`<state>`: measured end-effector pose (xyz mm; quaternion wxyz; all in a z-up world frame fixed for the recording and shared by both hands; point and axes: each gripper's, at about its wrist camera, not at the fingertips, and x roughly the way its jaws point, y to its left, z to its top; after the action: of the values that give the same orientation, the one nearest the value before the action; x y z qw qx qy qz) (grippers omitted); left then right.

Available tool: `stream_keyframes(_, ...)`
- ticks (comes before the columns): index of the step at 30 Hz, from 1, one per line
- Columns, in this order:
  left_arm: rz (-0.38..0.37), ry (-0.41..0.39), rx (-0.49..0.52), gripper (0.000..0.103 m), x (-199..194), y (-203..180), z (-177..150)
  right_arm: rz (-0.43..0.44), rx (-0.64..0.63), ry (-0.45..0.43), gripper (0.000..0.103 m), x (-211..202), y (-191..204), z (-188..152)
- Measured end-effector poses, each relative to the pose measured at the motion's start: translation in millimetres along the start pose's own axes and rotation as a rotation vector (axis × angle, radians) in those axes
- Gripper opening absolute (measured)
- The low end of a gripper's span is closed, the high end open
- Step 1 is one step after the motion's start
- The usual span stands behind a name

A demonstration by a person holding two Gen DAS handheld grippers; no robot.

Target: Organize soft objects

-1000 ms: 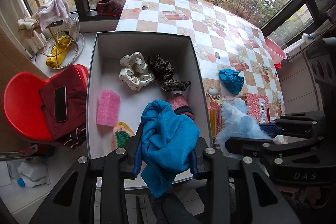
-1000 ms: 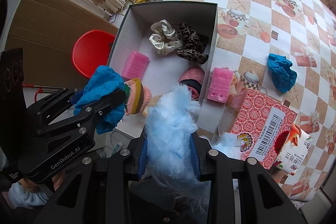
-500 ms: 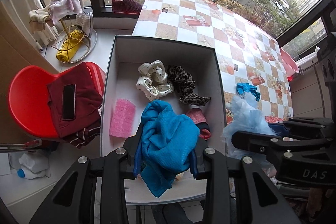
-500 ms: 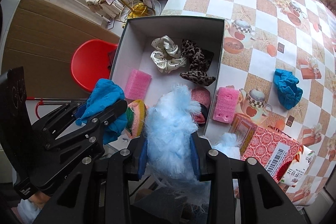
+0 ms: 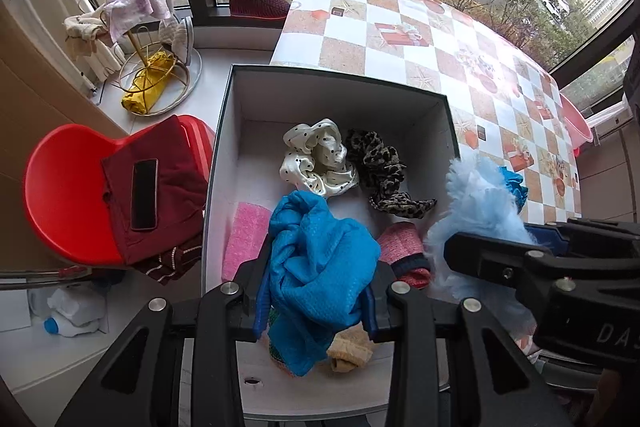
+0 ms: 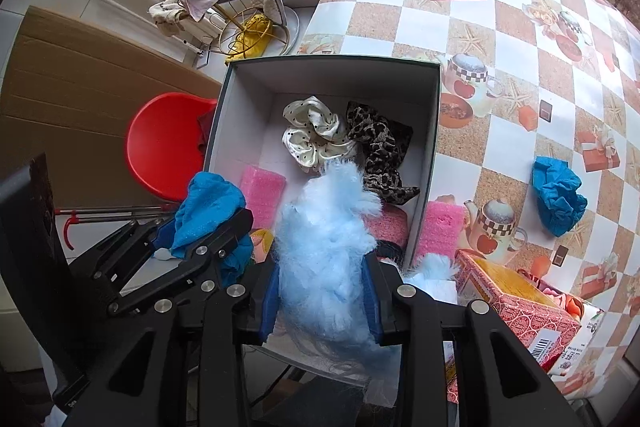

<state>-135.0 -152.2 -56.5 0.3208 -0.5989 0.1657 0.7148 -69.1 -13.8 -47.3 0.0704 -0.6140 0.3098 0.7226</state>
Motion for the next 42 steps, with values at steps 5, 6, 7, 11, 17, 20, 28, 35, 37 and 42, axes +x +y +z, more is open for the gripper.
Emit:
stream_keyframes(5,0.004,0.017,0.0,0.038,6,1,-2,-0.005,0.012,-0.005,0.036,3,-2,5)
stream_keyframes(6,0.004,0.02,-0.002,0.038,7,2,-2,-0.002,0.016,-0.005,0.036,4,-3,6)
stream_keyframes(7,0.004,0.022,-0.004,0.038,8,2,-2,0.001,0.019,-0.004,0.036,4,-3,7)
stream_keyframes(11,0.007,0.03,-0.005,0.038,11,3,1,0.019,0.032,-0.001,0.036,7,-2,10)
stream_keyframes(17,0.007,0.033,-0.007,0.039,14,2,2,0.044,0.042,-0.006,0.036,10,3,18)
stream_keyframes(20,0.007,0.039,-0.012,0.039,17,2,2,0.054,0.059,-0.001,0.036,13,2,22)
stream_keyframes(28,0.01,0.046,-0.006,0.039,22,-1,4,0.089,0.087,0.024,0.036,25,-1,30)
stream_keyframes(35,0.007,0.051,-0.004,0.04,23,-1,2,0.101,0.097,0.032,0.036,33,-6,29)
stream_keyframes(37,0.006,0.053,-0.004,0.04,24,-2,1,0.099,0.097,0.033,0.036,33,-6,29)
stream_keyframes(42,0.0,0.054,-0.005,0.042,23,-3,0,0.109,0.099,0.031,0.036,34,-8,29)
